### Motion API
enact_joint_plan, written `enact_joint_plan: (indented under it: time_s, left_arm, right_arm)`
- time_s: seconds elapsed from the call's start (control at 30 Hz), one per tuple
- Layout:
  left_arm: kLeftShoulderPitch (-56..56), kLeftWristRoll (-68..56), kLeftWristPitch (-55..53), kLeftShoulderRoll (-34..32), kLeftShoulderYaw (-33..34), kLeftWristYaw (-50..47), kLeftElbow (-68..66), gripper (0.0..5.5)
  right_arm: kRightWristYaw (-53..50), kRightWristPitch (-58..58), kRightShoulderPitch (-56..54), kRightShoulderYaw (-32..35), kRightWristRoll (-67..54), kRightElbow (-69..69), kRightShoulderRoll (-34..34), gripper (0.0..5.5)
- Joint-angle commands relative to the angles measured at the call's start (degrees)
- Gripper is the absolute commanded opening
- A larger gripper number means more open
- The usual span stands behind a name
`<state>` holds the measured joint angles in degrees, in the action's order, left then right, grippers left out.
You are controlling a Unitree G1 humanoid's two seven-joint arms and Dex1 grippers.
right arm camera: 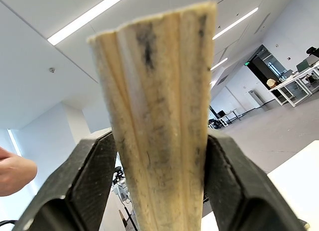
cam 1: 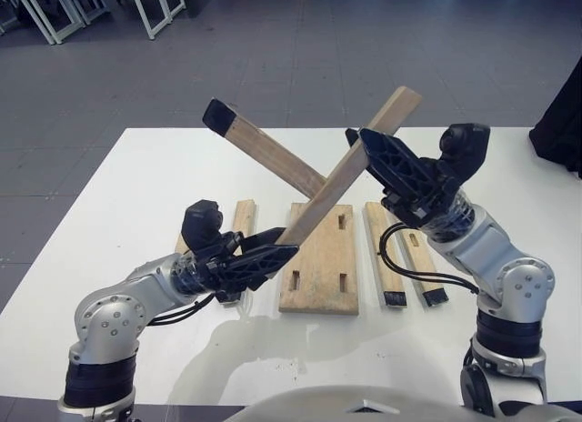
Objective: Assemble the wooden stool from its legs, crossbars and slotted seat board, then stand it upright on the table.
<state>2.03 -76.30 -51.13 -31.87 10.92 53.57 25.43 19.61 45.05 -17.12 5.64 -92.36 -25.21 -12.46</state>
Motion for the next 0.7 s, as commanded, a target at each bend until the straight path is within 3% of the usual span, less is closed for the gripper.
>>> enact_joint_plan:
  time_s: [0.03, 0.37, 0.4, 0.5, 0.6, 0.7]
  left_arm:
    - [0.6, 2.0, 0.8, -0.6, -0.8, 0.0, 0.5, 2.05]
    - [1.6, 2.2, 2.0, 0.4, -2.5, -2.5, -1.2, 2.05]
    - [1.3, 2.0, 2.1, 0.9, -2.5, -3.4, -1.9, 2.34]
    - [0.7, 3.5, 3.0, 2.0, -2.2, -6.5, -3.9, 2.84]
    - [1.1, 4.0, 3.1, 1.9, -0.6, -7.6, -6.1, 2.89]
    - [0.8, 6.3, 3.6, 1.4, -0.8, -7.8, -6.7, 2.89]
  right_arm:
    - [0.4, -1.5, -1.4, 1.0, -1.5, 0.2, -0.3, 2.15]
    - [7.0, -2.8, -3.2, 3.7, 0.6, -0.8, -3.4, 2.09]
    - [7.6, -2.8, -3.6, 3.8, 1.5, -0.7, -3.9, 2.09]
    - [8.3, -7.6, -7.2, 3.9, 11.9, 2.5, -3.8, 2.06]
    - [16.0, -11.8, -11.8, -1.2, 28.9, 8.8, -10.0, 2.02]
    - [24.8, -21.5, -13.9, -6.5, 43.4, 18.2, -11.9, 2.02]
